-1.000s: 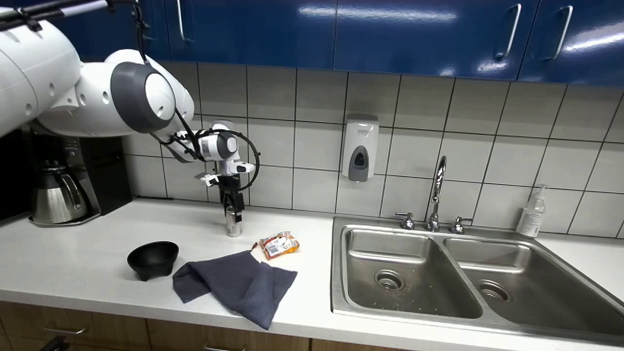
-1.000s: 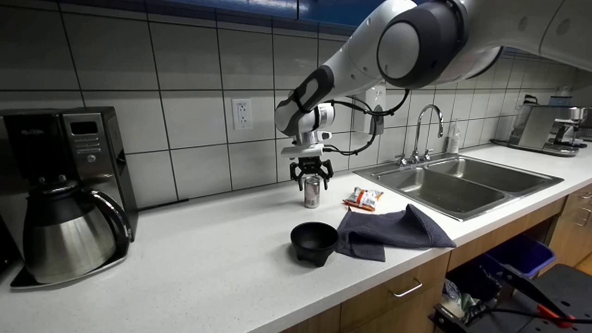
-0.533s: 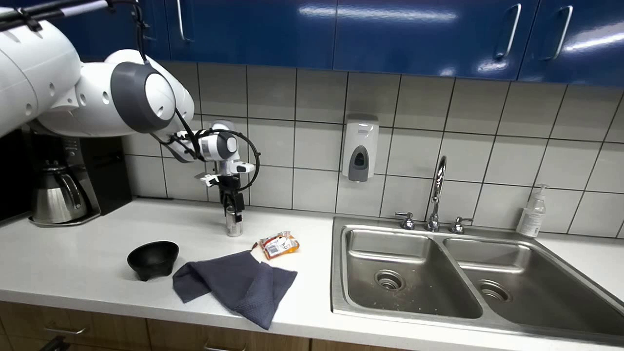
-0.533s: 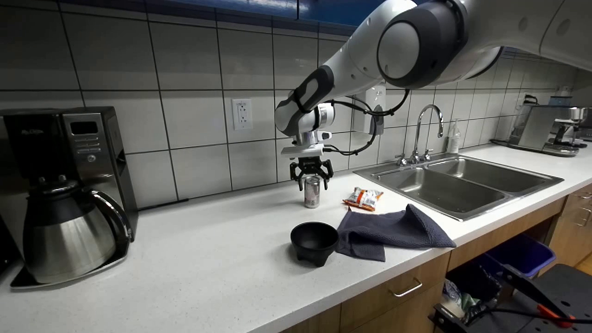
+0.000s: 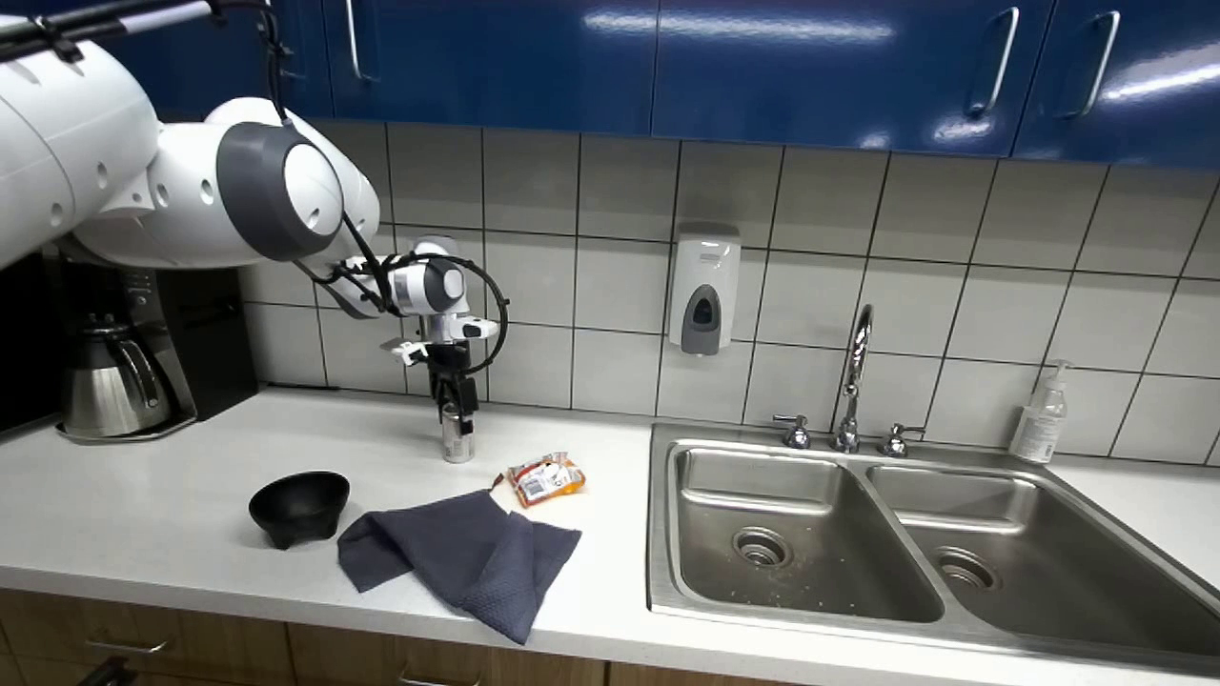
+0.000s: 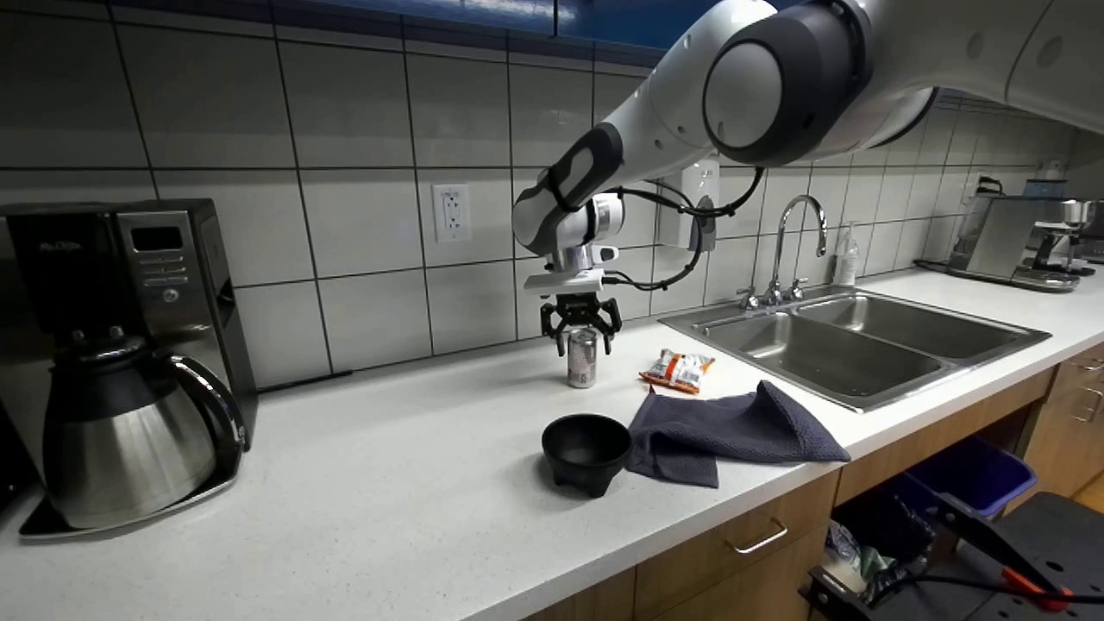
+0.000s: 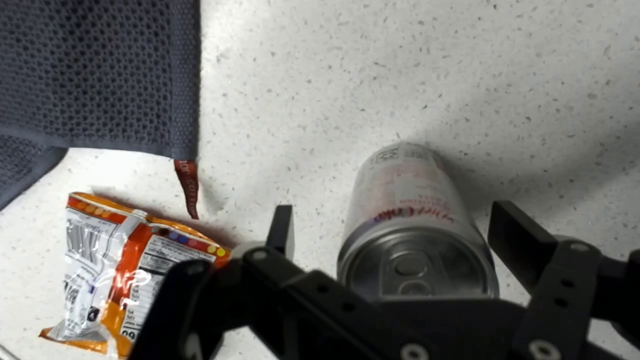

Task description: Put the can in the black bowl.

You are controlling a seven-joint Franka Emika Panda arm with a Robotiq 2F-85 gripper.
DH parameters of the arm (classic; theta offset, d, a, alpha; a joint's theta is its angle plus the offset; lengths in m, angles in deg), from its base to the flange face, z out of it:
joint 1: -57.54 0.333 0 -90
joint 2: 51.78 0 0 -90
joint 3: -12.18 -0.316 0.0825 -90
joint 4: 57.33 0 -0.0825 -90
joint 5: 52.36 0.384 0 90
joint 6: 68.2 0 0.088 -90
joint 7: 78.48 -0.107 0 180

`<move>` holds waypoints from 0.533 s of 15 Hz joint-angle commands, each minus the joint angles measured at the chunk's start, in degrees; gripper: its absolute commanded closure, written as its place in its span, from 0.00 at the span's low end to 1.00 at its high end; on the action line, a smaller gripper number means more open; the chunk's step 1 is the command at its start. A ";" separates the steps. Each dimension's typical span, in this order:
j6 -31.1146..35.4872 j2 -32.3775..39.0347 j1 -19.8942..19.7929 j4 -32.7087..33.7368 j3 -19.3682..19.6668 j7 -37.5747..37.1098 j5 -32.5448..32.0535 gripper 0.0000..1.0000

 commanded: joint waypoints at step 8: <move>3.60 -0.04 -0.33 0.16 0.00 -1.27 0.37 0.61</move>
